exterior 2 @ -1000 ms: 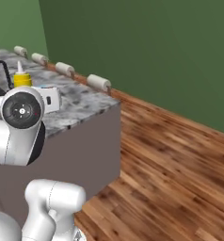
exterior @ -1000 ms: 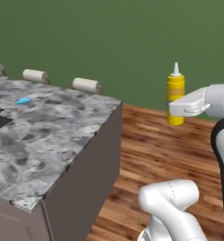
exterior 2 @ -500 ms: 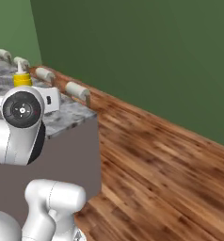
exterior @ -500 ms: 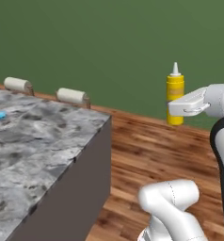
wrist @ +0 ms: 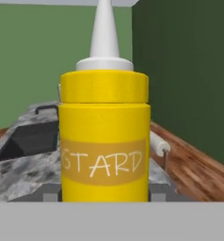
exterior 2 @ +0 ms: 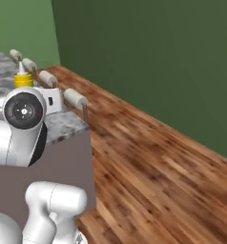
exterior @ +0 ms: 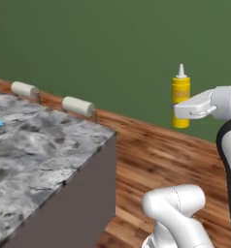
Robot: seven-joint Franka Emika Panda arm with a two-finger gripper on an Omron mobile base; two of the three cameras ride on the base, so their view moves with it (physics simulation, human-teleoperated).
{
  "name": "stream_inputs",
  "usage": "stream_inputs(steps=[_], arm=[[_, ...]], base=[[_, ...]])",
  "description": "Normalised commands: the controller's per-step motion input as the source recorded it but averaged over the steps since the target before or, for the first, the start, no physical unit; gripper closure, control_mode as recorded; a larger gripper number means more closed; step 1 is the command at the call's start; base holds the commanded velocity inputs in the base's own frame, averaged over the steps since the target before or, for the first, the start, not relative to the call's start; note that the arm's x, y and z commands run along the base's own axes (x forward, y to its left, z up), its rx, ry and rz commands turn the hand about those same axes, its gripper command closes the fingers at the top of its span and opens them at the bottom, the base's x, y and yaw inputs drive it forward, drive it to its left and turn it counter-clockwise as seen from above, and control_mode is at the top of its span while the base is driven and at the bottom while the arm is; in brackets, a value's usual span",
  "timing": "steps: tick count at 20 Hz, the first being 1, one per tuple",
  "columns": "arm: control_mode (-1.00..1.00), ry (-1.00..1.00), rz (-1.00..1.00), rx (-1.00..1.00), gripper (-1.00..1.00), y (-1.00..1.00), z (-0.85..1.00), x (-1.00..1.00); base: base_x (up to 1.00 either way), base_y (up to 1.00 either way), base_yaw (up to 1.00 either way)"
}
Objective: Move the mustard and oil and vinegar bottle from the cabinet to the dining counter.
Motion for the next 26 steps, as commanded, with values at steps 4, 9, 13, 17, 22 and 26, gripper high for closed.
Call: stream_inputs(steps=[4, 9, 13, 17, 22, 26], arm=[[1.0, 0.0, 0.0, 0.0, 1.0, 0.0, 0.0, 0.0], [1.0, 0.0, 0.0, 0.0, 1.0, 0.0, 0.0, 0.0], [1.0, 0.0, 0.0, 0.0, 1.0, 0.0, 0.0, 0.0], [1.0, 0.0, 0.0, 0.0, 1.0, 0.0, 0.0, 0.0], [1.0, 0.0, 0.0, 0.0, 1.0, 0.0, 0.0, 0.0], [1.0, 0.0, 0.0, 0.0, 1.0, 0.0, 0.0, 0.0]], base=[[0.51, -0.28, 0.45], [0.49, -0.3, 0.43], [0.46, -0.29, 0.46], [0.46, -0.29, 0.47], [0.46, -0.31, 0.43], [0.46, -0.38, 0.35]])
